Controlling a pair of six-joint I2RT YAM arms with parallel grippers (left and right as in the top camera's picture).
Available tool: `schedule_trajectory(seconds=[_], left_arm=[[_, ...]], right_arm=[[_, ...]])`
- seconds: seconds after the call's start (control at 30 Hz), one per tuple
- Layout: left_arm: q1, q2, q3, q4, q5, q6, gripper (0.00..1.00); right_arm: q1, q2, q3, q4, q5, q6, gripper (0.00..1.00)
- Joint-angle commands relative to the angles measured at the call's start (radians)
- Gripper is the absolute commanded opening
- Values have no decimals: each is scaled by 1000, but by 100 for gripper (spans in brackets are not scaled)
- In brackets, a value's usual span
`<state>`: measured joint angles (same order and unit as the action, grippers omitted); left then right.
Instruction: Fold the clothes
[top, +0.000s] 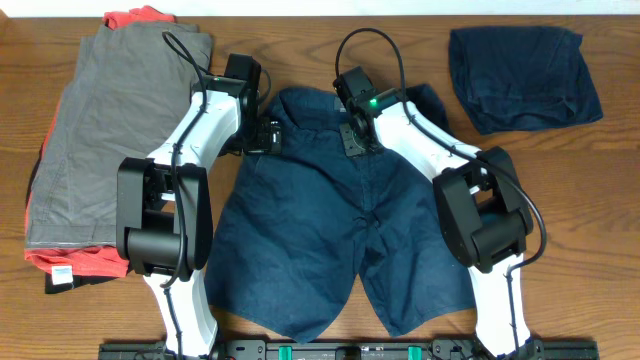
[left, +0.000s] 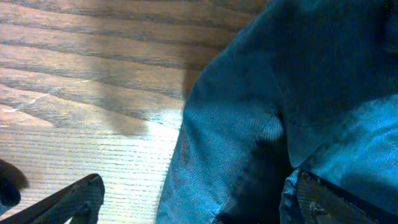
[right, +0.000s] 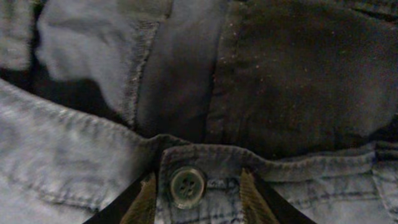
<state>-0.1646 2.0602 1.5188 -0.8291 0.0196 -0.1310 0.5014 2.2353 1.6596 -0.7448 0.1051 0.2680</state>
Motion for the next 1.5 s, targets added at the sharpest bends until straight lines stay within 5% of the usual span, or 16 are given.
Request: schedule_trajectory(seconds=[0.0, 0.97, 1.47], left_arm=[[6, -24, 6, -3, -2, -5, 99], [5, -24, 6, -4, -2, -5, 99], [6, -24, 6, -4, -2, -5, 99]], right_arm=[[1, 47, -13, -11, -12, -14, 38], [-16, -13, 28, -48, -4, -15, 1], [-26, -34, 171, -53, 21, -15, 1]])
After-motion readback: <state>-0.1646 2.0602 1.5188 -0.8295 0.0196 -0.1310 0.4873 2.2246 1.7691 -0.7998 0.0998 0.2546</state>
